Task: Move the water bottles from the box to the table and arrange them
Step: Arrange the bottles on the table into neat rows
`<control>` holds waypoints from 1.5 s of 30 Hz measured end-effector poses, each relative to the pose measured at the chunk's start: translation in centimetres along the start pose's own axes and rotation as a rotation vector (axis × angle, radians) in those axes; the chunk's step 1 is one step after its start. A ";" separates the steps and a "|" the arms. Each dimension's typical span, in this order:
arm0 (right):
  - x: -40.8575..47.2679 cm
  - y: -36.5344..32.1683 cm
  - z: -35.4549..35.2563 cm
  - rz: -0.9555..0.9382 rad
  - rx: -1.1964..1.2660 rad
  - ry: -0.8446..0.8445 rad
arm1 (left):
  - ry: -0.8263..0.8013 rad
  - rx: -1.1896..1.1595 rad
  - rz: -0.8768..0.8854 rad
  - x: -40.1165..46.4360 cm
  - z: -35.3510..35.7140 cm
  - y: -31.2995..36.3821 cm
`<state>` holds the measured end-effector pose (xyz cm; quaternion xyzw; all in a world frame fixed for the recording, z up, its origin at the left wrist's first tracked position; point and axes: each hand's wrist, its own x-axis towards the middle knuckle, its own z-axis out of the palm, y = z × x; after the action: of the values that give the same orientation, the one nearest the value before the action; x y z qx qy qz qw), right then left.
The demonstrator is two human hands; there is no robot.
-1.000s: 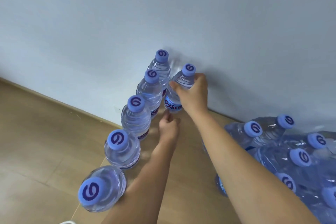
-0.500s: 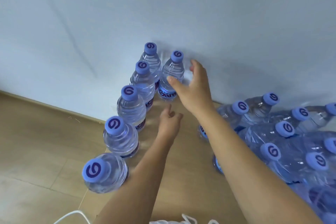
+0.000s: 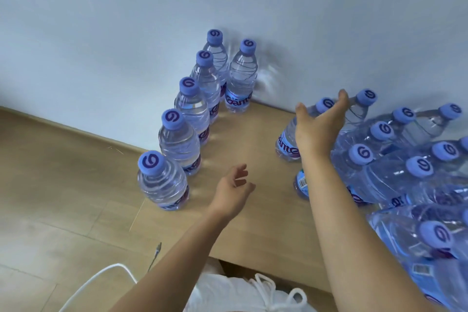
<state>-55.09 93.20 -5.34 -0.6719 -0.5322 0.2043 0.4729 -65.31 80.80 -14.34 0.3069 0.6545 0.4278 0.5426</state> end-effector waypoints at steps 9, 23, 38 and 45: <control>-3.3 0.0 -3.7 -0.069 0.125 -0.222 | -0.051 0.125 0.120 -2.4 -0.8 -0.5; -9.0 -1.1 -7.0 0.012 0.233 -0.971 | -0.076 -0.177 0.082 -11.1 -3.5 -3.1; -8.5 0.0 -4.7 0.176 0.411 -0.838 | -0.012 -0.057 0.058 -9.8 -3.9 -1.3; -5.6 -1.2 0.1 0.149 0.296 -0.753 | 0.138 -0.013 0.022 -4.6 -2.6 0.9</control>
<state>-57.74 88.11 -5.68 -0.5113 -0.5829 0.5441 0.3206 -66.88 76.61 -11.31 0.2804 0.6843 0.4581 0.4932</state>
